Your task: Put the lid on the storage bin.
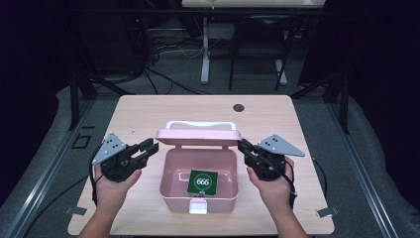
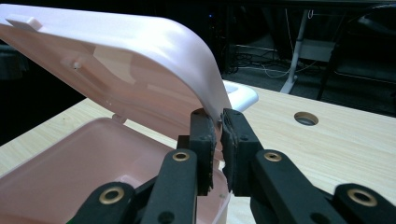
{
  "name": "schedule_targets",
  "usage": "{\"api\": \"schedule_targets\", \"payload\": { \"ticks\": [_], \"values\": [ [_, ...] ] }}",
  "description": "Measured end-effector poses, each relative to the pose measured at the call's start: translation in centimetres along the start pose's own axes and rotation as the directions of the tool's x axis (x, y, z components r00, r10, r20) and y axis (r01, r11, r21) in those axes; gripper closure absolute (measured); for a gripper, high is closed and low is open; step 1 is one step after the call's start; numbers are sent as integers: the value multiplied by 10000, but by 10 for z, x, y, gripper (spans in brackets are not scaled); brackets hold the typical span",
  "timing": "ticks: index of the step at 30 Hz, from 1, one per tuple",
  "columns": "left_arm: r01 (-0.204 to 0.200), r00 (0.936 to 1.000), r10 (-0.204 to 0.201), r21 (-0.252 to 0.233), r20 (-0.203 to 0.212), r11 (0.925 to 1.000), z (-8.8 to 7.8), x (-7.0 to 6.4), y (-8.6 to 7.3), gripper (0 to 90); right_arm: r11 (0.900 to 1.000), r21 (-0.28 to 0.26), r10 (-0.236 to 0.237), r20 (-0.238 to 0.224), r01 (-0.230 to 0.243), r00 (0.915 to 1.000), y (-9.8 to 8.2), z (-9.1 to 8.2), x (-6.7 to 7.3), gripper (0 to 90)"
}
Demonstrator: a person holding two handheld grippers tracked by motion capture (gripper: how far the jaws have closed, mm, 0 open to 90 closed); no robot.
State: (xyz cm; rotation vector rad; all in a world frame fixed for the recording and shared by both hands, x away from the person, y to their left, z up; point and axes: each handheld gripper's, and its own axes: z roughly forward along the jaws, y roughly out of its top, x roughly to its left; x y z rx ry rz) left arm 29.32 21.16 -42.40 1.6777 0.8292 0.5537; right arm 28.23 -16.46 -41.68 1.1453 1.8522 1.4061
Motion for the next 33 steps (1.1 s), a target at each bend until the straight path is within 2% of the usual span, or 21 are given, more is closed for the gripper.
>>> {"api": "schedule_targets", "payload": {
  "ticks": [7,15,19,24,33],
  "values": [
    [62,9998,-57,-248,207,9997,2,0,1,709,9997,164,-151,-279,155,9995,0,-6,-3,807],
    [-25,9995,36,-321,327,9995,1,-2,3,784,9997,250,33,-498,-20,9988,-1,-10,-8,791],
    [25,9990,-9,-362,453,9993,1,-1,5,813,9996,236,129,-342,-121,9993,-1,-14,-11,792],
    [14,9991,4,-417,420,9991,3,-1,5,824,9992,181,357,-73,-356,9993,-2,-19,-17,775],
    [56,9987,-43,-255,509,9997,2,-4,5,775,9980,158,606,211,-609,9979,-4,-18,-25,737]
  ]
}}
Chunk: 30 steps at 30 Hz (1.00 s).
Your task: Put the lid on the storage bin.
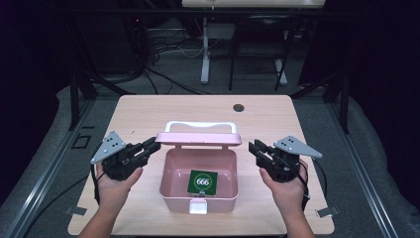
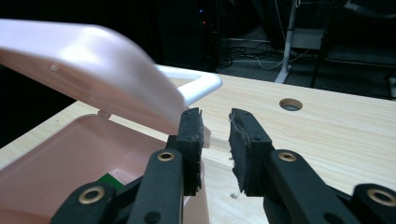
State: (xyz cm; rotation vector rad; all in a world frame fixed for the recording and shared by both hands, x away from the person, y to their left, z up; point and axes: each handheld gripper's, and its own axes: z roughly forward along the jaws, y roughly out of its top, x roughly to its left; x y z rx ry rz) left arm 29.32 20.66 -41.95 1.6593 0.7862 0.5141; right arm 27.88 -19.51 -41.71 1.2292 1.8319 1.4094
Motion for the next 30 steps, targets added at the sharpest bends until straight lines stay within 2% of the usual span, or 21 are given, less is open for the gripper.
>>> {"api": "schedule_targets", "payload": {
  "ticks": [10,15,30],
  "values": [
    [-56,10000,55,153,47,9999,-5,-5,-2,744,9996,-141,227,27,-226,9997,4,4,-3,618],
    [-44,10000,43,241,27,9997,-8,-7,-2,737,9996,-252,158,-87,-161,9998,5,8,-3,564],
    [-151,9999,148,429,60,9990,-16,-14,-4,740,9988,-431,234,-395,-251,9989,11,13,-5,543]
  ]
}}
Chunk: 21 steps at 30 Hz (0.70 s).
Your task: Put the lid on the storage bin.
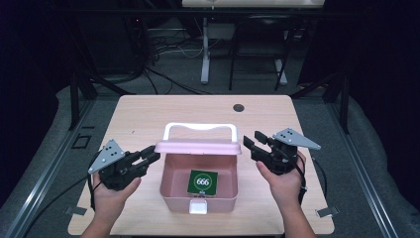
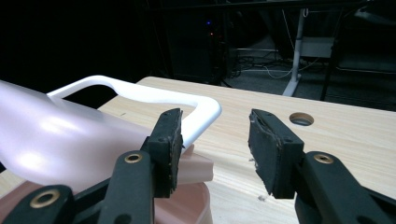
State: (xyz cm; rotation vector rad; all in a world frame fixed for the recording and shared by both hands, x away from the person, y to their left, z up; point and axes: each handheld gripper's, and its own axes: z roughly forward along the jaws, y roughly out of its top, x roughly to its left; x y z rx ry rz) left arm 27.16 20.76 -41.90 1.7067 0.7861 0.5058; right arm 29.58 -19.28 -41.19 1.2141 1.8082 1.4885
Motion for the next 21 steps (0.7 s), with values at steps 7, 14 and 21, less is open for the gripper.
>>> {"api": "schedule_targets", "payload": {
  "ticks": [7,14,21],
  "values": [
    [-42,10000,42,-5,6,10000,-4,-2,0,745,10000,17,23,-101,-22,9999,1,3,0,543],
    [29,10000,-29,148,-39,9999,-5,-6,0,745,10000,-37,8,-202,-8,9998,2,6,1,543],
    [-38,10000,40,270,-43,9996,-7,-7,5,744,9998,-172,120,-215,-124,9997,4,6,-2,543]
  ]
}}
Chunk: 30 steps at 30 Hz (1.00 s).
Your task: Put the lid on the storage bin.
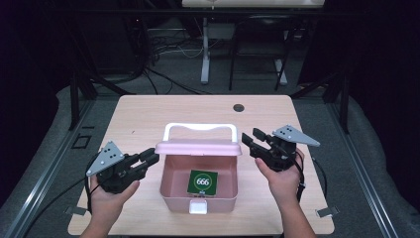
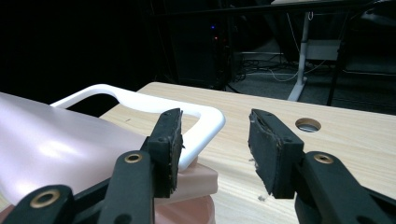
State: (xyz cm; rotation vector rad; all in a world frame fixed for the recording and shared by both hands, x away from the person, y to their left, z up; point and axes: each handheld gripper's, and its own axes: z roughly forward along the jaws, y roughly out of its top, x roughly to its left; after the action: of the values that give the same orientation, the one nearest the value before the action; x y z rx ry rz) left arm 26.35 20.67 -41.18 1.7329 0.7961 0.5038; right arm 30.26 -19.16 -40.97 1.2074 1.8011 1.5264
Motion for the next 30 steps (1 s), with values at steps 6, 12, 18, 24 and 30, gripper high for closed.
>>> {"api": "schedule_targets", "payload": {
  "ticks": [6,12,18,24,30],
  "values": [
    [6,10000,-6,7,35,10000,-2,-2,-3,742,10000,-34,38,-58,-38,10000,1,1,0,543],
    [-54,10000,54,41,72,10000,-4,-4,-12,737,10000,-20,27,-47,-27,10000,1,0,0,543],
    [-17,10000,16,78,98,10000,-6,-7,-17,733,10000,-43,32,-72,-33,10000,1,0,0,543],
    [51,9998,-53,128,168,9999,-7,-8,-21,731,10000,-17,10,-70,-10,10000,1,0,0,543],
    [38,9999,-40,153,155,9999,-8,-10,-22,731,10000,-48,14,-87,-15,10000,1,0,0,543]
  ]
}}
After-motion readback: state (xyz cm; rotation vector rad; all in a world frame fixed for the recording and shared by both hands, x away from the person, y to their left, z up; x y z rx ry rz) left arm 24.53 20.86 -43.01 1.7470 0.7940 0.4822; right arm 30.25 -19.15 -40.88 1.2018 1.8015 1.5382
